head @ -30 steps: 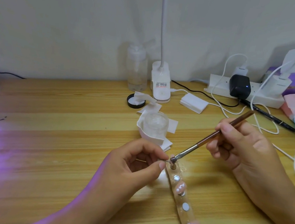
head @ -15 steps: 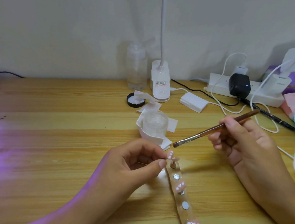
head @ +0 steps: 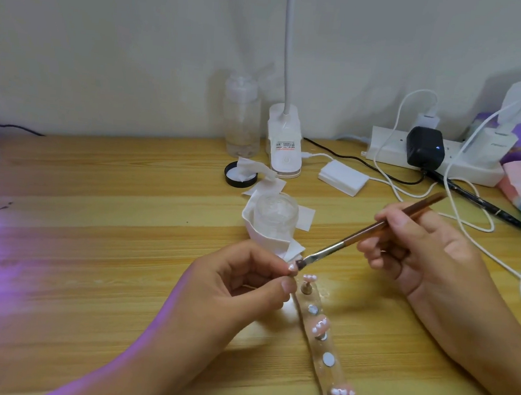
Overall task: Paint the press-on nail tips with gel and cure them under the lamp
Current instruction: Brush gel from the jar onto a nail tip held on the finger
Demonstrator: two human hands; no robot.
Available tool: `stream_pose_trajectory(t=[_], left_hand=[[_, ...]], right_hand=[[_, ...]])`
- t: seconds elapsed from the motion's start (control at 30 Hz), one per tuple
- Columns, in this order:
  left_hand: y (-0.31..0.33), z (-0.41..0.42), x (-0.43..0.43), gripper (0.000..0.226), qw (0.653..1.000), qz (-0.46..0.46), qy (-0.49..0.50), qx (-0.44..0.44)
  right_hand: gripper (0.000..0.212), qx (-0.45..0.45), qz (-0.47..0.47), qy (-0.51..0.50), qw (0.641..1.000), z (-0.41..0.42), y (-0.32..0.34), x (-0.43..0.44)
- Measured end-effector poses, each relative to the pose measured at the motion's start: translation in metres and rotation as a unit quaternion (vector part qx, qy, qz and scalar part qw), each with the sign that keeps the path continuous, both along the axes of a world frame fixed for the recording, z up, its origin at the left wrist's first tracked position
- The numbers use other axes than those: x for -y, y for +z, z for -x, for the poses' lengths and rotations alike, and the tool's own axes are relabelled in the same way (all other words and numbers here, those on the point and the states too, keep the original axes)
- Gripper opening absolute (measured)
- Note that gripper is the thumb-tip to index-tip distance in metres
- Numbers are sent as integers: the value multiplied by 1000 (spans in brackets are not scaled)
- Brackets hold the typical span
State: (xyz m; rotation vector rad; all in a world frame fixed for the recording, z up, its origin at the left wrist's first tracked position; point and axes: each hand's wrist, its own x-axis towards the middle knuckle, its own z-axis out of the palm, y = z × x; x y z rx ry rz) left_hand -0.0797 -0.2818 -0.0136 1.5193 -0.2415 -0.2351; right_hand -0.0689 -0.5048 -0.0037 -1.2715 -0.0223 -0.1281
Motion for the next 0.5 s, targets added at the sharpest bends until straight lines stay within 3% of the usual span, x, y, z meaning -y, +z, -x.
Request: stream_pose_trajectory(t=[0.3, 0.4, 0.5], left_hand=[[12, 10, 1, 14, 996, 55, 50, 50], [13, 21, 0, 17, 974, -60, 56, 212], [8, 28, 1, 12, 908, -204, 25, 366]], right_hand=[[21, -29, -43, -60, 997, -6, 1, 9], [22, -27, -43, -61, 997, -5, 2, 9], [20, -24, -47, -59, 997, -5, 2, 11]])
